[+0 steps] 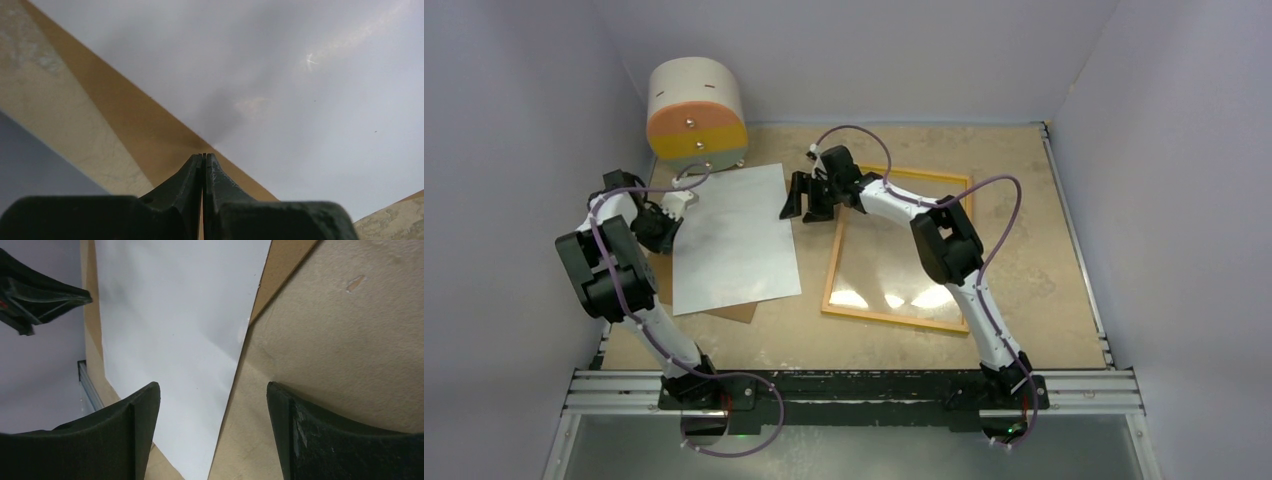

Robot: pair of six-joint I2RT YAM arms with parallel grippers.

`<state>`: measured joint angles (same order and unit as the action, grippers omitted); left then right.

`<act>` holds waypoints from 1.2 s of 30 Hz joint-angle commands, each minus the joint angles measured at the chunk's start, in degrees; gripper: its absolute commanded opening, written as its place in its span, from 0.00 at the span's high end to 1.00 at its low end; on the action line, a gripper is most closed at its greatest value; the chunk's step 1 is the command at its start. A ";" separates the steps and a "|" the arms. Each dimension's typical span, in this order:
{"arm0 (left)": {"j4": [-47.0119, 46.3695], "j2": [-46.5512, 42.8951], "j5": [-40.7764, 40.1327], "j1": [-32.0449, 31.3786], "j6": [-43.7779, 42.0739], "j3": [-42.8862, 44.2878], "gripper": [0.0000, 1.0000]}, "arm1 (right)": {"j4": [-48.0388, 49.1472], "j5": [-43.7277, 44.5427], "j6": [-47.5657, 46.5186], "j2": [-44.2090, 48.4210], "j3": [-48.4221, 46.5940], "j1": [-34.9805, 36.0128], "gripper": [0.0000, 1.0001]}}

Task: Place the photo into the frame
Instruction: Pick up the photo at the center of the board.

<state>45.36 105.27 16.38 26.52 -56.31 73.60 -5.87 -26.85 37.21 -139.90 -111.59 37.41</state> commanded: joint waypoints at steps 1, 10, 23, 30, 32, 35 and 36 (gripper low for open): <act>-2.99 -0.08 2.21 -1.82 1.37 -3.95 0.93 | 2.72 -5.09 2.77 -1.03 1.50 0.34 0.21; -3.62 1.74 3.07 -2.92 1.39 -6.05 0.94 | 9.54 -9.44 8.20 -1.24 5.04 0.46 0.26; -3.58 2.78 2.94 -3.84 0.68 -6.33 0.95 | 25.22 -18.74 20.63 1.80 11.08 0.21 0.32; -2.85 3.11 3.32 -4.19 0.36 -5.84 0.96 | 32.37 -19.75 25.96 3.91 13.32 0.21 0.34; -2.73 3.05 3.39 -4.20 0.16 -5.89 0.96 | 36.03 -20.05 28.39 4.69 14.82 0.21 0.34; -2.74 3.22 3.38 -4.29 -0.02 -5.85 0.96 | 42.58 -20.47 32.87 5.28 17.03 0.29 0.34; -2.67 3.30 3.44 -4.24 -0.02 -5.80 0.96 | 45.05 -20.64 34.59 5.33 17.54 0.30 0.34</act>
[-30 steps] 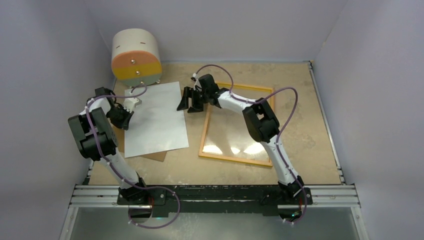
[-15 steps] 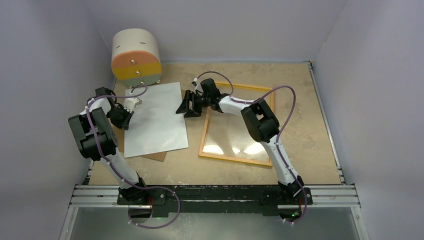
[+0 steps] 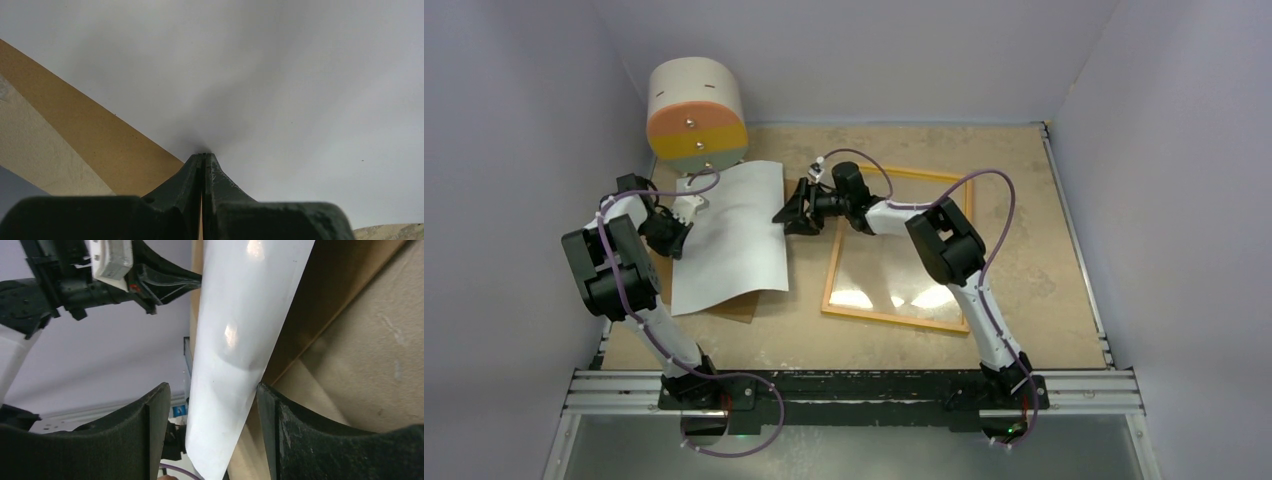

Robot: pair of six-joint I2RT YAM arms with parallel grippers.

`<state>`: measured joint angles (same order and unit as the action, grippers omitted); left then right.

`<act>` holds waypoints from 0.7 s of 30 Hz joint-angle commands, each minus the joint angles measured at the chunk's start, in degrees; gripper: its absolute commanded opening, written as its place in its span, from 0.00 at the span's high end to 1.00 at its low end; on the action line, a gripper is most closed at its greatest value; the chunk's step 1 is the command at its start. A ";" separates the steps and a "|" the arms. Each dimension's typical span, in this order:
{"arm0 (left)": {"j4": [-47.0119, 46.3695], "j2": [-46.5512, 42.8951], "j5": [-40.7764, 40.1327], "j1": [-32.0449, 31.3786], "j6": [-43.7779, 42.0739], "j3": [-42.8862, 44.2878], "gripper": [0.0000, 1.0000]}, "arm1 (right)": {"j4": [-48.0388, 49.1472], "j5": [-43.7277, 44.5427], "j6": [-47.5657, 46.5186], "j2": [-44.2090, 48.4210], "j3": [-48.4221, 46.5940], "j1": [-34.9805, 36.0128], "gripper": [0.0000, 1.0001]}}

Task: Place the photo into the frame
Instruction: Pick up the photo at the center of the board.

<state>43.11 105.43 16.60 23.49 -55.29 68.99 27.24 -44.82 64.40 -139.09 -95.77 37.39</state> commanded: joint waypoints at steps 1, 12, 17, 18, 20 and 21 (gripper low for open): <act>-0.40 3.20 3.30 -1.24 -1.03 -1.22 0.96 | 14.19 -2.87 9.11 4.46 2.18 0.36 0.34; 0.63 3.09 4.14 -1.41 -1.41 -0.70 0.97 | 35.78 -2.91 26.63 1.34 4.65 2.21 0.33; 0.92 2.71 4.23 -1.42 -1.73 -0.62 0.97 | 41.16 -2.34 31.75 -0.06 5.82 2.98 0.34; 0.92 2.68 4.28 -1.42 -1.74 -0.55 0.98 | 41.32 -2.09 32.09 -0.17 6.07 3.11 0.34; 1.16 2.64 4.49 -1.42 -1.72 -0.36 0.98 | 41.71 -1.94 32.61 -0.58 6.05 3.40 0.35; 1.26 2.60 4.56 -1.42 -1.73 -0.31 0.98 | 41.75 -2.02 32.66 -0.77 5.89 3.54 0.35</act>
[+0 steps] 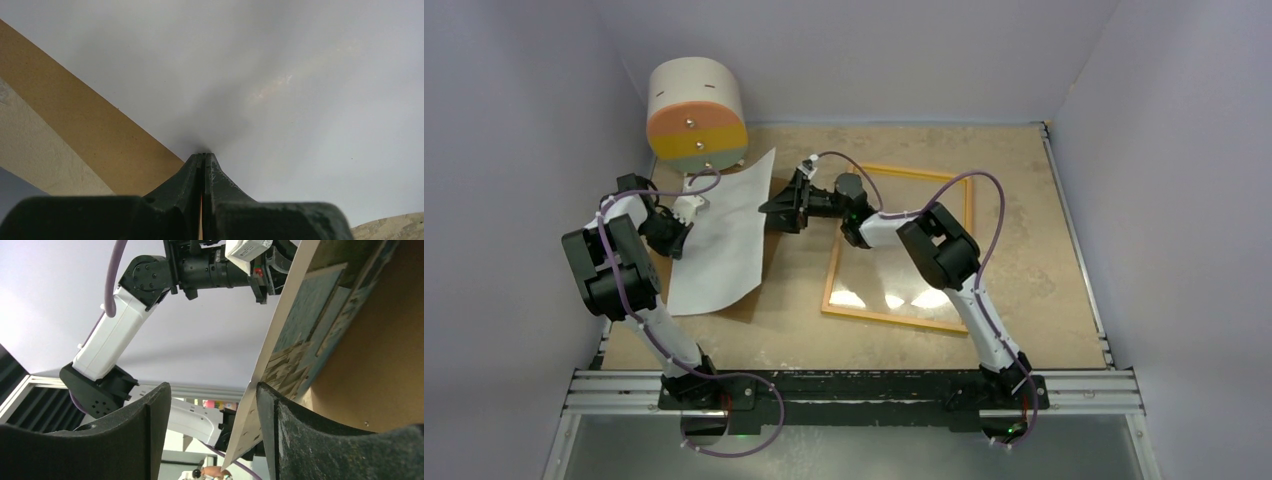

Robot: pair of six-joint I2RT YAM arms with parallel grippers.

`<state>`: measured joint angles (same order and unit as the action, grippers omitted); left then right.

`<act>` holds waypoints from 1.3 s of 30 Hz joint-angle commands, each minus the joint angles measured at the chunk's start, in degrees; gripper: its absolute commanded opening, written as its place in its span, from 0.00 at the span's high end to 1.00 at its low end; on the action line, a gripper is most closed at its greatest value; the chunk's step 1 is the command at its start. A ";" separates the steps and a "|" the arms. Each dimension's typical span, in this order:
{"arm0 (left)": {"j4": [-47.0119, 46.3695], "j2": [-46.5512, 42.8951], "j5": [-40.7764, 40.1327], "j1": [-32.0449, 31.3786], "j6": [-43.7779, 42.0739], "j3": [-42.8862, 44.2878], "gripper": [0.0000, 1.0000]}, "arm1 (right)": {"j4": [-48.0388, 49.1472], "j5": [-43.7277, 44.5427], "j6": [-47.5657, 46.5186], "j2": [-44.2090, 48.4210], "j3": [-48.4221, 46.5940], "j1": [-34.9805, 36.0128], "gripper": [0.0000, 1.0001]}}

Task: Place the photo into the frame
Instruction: Pick up the photo at the center of the board.

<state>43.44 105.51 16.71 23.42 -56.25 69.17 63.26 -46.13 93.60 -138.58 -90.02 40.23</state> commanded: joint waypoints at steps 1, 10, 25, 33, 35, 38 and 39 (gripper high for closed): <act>1.01 2.50 4.54 -1.36 -0.77 -0.51 0.98 | 5.61 -0.76 3.51 -1.37 0.13 0.77 0.35; 1.38 2.46 4.62 -1.36 -0.99 -0.52 0.98 | -25.64 2.03 -19.98 5.53 0.89 0.73 0.40; 2.48 2.36 4.87 -1.45 0.13 0.94 0.87 | -39.33 7.86 -30.52 8.29 -2.12 0.66 1.00; 8.24 0.44 8.53 -1.45 0.86 6.96 0.49 | -42.75 8.58 -34.27 20.26 8.70 -3.08 1.00; 9.10 0.03 9.26 -1.45 0.90 8.15 0.48 | -45.17 9.15 -36.56 25.37 14.90 -5.52 1.00; 9.84 -0.71 10.18 -1.51 0.75 9.00 0.48 | -52.23 10.41 -42.29 34.41 24.92 -10.47 1.00; 10.11 -0.90 10.39 -1.62 0.60 8.97 0.48 | -54.65 11.14 -44.36 37.86 28.34 -12.22 1.00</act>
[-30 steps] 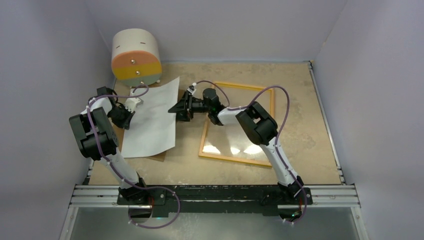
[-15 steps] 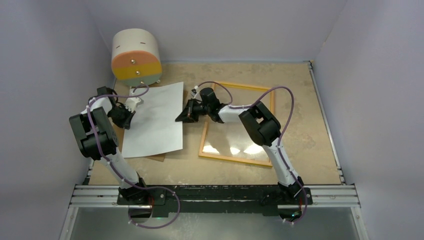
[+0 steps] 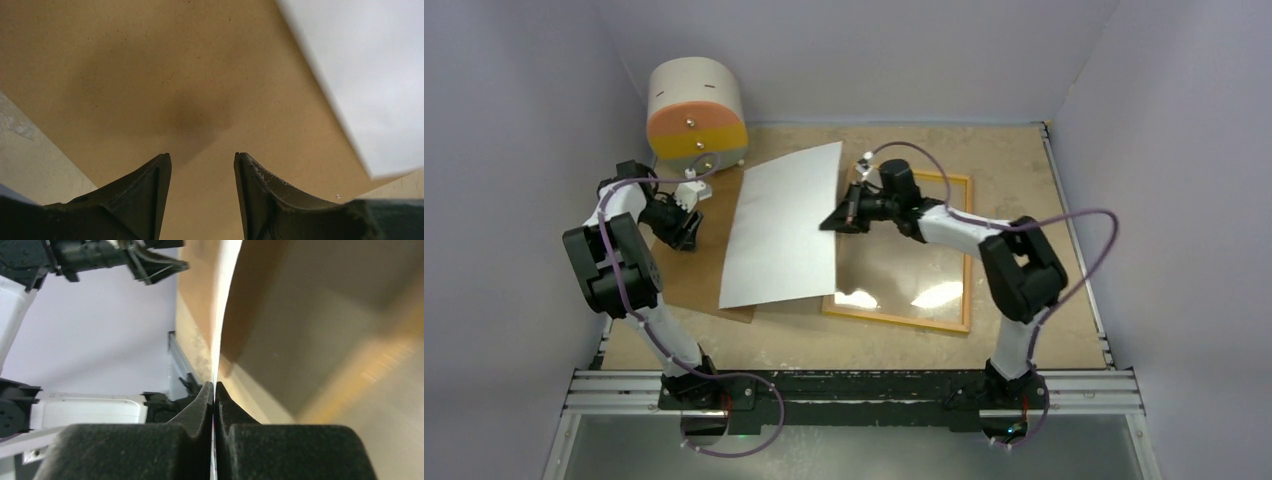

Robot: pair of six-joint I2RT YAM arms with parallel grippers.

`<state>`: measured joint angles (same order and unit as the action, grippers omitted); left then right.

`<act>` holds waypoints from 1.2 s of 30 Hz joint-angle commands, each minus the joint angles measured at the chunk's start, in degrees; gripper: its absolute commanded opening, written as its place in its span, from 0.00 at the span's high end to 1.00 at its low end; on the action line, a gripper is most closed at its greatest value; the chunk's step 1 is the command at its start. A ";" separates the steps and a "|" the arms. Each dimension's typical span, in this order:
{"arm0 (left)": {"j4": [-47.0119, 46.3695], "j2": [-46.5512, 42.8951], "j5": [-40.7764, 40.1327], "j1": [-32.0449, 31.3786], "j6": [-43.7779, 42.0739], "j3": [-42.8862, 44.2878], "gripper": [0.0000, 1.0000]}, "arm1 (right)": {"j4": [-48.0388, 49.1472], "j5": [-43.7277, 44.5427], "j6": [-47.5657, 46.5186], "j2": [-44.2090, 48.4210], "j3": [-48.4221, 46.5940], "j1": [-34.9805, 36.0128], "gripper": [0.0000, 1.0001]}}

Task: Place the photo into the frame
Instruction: Pick up the photo at the center of the board, then place the photo in the photo frame.

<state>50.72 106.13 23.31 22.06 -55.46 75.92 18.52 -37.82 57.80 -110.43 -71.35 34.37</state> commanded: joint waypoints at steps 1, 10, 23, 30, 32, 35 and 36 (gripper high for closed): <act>2.96 -1.65 3.84 -0.69 -0.30 2.03 0.47 | -12.79 3.64 -10.46 12.95 12.63 -8.00 1.00; 0.70 -3.39 3.34 -6.34 1.21 -1.78 0.47 | -41.03 15.19 -29.52 33.76 23.49 -22.20 1.00; -0.57 -2.22 3.93 -9.01 2.17 -1.97 0.48 | -53.86 31.42 -36.39 33.42 12.15 -22.66 1.00; -0.88 -1.59 4.62 -9.58 2.58 -1.66 0.48 | -55.13 31.73 -40.09 29.67 6.91 -22.64 1.00; -0.81 -1.69 4.64 -9.58 2.51 -1.74 0.48 | -54.56 31.58 -41.24 28.62 6.35 -22.59 1.00; -0.88 -1.77 4.55 -9.58 2.40 -1.86 0.48 | -53.72 31.08 -41.19 27.98 5.68 -22.60 1.00; -0.88 -1.67 4.55 -9.58 2.43 -1.91 0.48 | -53.13 31.12 -41.17 27.70 5.55 -22.60 1.00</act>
<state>50.41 105.27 25.58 12.67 -53.47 74.13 -34.06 -7.03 18.72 -82.46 -63.44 11.73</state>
